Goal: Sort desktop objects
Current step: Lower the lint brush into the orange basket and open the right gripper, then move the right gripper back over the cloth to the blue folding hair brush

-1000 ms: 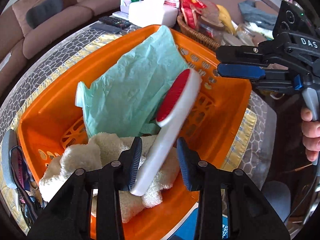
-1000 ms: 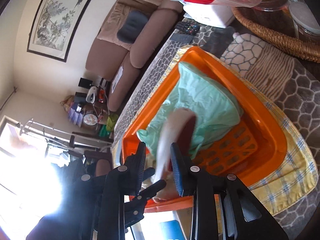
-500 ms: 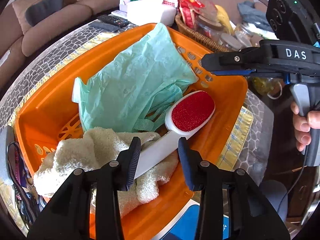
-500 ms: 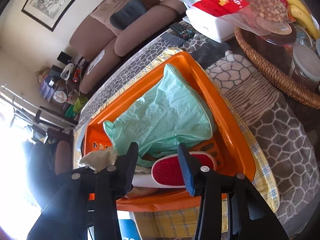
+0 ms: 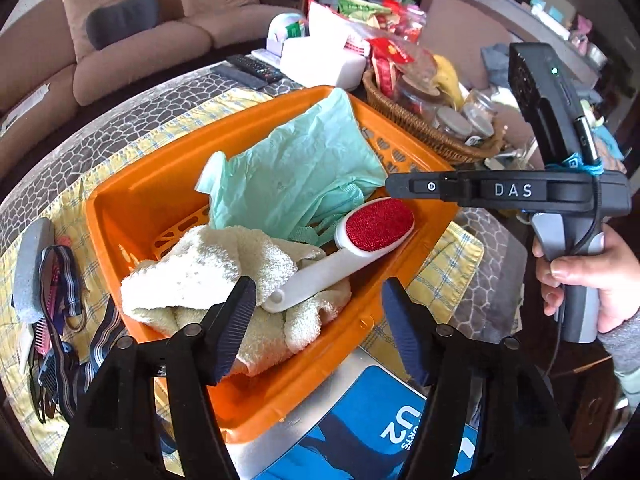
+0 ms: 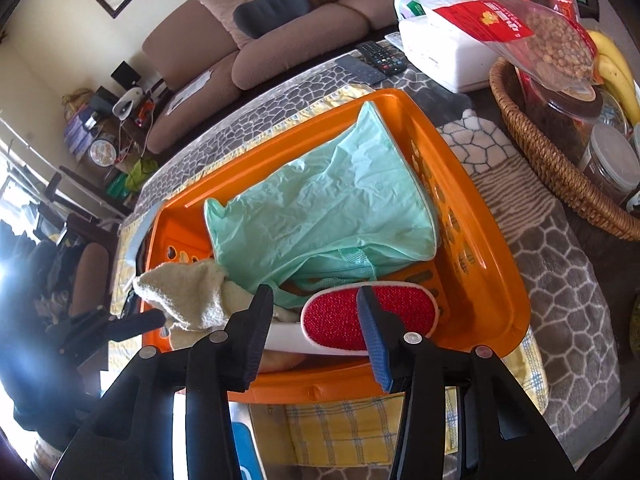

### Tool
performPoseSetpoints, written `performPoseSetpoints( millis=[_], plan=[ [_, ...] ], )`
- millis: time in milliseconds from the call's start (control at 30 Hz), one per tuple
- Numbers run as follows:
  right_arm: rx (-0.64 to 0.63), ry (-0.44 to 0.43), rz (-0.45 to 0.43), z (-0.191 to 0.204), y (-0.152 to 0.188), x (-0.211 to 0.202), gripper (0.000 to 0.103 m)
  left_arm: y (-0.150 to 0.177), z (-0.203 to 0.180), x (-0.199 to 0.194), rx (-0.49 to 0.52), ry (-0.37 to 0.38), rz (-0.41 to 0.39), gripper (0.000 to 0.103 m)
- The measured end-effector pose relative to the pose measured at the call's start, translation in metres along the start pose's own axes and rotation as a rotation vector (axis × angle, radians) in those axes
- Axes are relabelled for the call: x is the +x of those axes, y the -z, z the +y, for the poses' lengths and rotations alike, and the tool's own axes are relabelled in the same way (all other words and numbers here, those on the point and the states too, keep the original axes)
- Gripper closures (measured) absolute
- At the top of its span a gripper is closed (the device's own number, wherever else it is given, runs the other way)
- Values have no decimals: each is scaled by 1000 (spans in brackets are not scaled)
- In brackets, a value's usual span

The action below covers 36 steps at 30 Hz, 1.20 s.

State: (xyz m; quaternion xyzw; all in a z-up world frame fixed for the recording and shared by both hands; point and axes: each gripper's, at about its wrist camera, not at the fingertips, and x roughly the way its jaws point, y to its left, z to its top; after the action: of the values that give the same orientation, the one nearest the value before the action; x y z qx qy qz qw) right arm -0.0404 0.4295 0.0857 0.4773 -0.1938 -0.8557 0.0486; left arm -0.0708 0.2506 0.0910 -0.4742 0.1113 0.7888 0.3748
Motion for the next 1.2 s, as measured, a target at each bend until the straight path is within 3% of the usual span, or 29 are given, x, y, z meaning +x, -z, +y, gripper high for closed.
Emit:
performPoseSetpoints(
  millis=[133,233,267,300,367,700,900,1200],
  plan=[
    [-53,29,-10,13,6,-2,53,8,9,-17,-28,-14,-21,27],
    [-89,60,-18,24,12,-4,43,15,13,-29,-35,-39,-43,4],
    [-104,80,-27,27,14,-5,34,18,14,-35,-35,-52,-55,0],
    [-119,96,-39,32,16,-7,26,20,15,-39,-38,-62,-65,0],
    [-148,116,-61,40,20,-9,18,25,17,-48,-52,-69,-81,0],
    [-221,126,-85,71,36,-15,0,47,31,-88,-113,-107,-136,0],
    [-233,103,-73,90,42,-17,0,69,56,-118,-171,-141,-160,0],
    [-301,41,-45,148,43,-6,0,120,138,-175,-330,-218,-195,0]
  ],
)
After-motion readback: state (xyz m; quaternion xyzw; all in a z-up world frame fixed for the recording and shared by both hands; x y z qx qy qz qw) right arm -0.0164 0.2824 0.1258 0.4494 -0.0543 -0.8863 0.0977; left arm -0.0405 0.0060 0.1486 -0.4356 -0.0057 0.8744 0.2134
